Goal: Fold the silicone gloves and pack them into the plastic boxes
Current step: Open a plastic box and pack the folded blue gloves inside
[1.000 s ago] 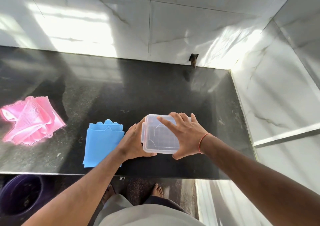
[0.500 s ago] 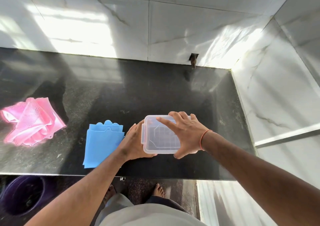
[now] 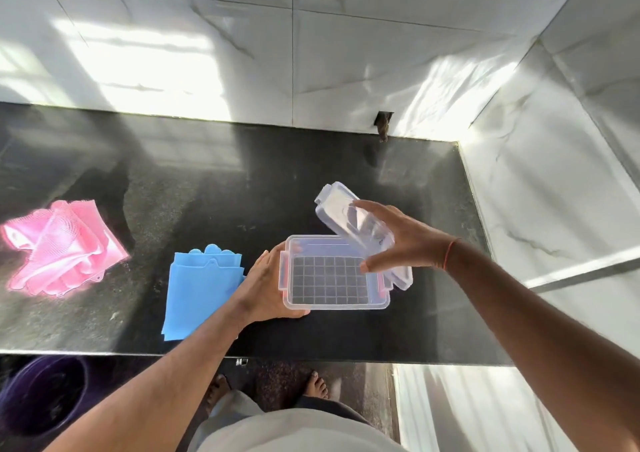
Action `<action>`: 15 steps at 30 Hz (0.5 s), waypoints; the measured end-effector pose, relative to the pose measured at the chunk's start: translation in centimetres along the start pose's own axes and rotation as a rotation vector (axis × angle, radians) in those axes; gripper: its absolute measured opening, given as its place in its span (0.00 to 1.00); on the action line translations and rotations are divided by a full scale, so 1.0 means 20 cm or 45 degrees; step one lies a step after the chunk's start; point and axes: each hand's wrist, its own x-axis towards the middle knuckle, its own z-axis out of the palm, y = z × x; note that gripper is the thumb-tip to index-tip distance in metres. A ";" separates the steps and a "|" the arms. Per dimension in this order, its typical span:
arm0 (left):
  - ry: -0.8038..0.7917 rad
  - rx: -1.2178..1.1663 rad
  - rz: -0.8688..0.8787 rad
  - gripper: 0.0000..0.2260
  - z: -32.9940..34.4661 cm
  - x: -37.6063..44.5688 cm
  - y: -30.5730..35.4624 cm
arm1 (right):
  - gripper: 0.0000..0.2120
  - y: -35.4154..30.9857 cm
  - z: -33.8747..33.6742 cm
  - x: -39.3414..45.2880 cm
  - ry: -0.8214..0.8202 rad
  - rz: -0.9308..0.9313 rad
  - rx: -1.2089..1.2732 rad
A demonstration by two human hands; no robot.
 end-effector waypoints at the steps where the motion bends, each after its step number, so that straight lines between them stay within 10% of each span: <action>1: 0.003 -0.016 0.003 0.42 0.00 0.00 0.00 | 0.50 0.05 -0.02 -0.04 0.005 0.047 0.141; 8: 0.014 -0.063 0.036 0.42 -0.02 0.00 0.02 | 0.37 0.57 0.09 -0.41 0.061 0.452 1.778; 15: 0.029 -0.102 0.063 0.46 -0.05 -0.01 0.08 | 0.40 0.84 0.23 -0.56 0.209 0.412 2.111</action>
